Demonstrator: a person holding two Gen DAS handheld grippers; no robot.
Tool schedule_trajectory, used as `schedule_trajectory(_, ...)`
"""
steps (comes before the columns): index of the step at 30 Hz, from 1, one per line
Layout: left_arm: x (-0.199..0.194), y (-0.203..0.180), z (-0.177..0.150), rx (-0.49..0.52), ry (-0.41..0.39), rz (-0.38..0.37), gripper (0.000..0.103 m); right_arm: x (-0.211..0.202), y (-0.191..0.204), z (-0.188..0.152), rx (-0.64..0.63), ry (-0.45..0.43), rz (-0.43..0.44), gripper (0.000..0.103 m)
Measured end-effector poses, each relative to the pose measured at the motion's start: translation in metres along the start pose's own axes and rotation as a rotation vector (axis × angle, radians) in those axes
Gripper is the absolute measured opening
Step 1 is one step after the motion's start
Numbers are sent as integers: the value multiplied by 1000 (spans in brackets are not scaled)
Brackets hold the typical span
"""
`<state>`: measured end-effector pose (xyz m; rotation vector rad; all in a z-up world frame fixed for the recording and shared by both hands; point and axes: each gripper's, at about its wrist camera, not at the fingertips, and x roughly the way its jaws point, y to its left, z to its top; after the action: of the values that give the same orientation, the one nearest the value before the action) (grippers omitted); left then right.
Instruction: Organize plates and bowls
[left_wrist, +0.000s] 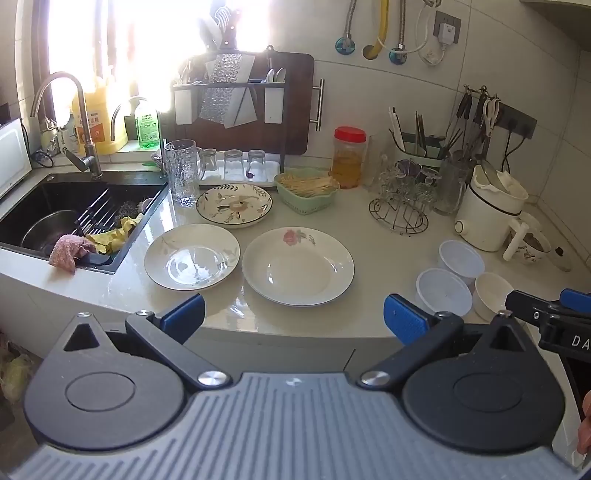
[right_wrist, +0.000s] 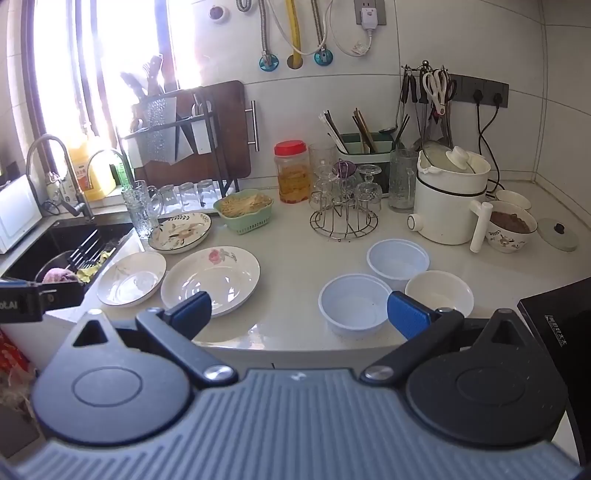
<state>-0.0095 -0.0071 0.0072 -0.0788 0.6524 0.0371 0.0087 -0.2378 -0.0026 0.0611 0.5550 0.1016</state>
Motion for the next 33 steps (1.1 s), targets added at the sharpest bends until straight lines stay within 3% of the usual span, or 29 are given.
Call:
schedule_trajectory(8,1,3,0,16,-3,-13,103,3,3,1,2,6,-31,103)
schedule_trajectory(33,1,3,0,23,8,-41,103,-5,2,-5,14,3,-4,103)
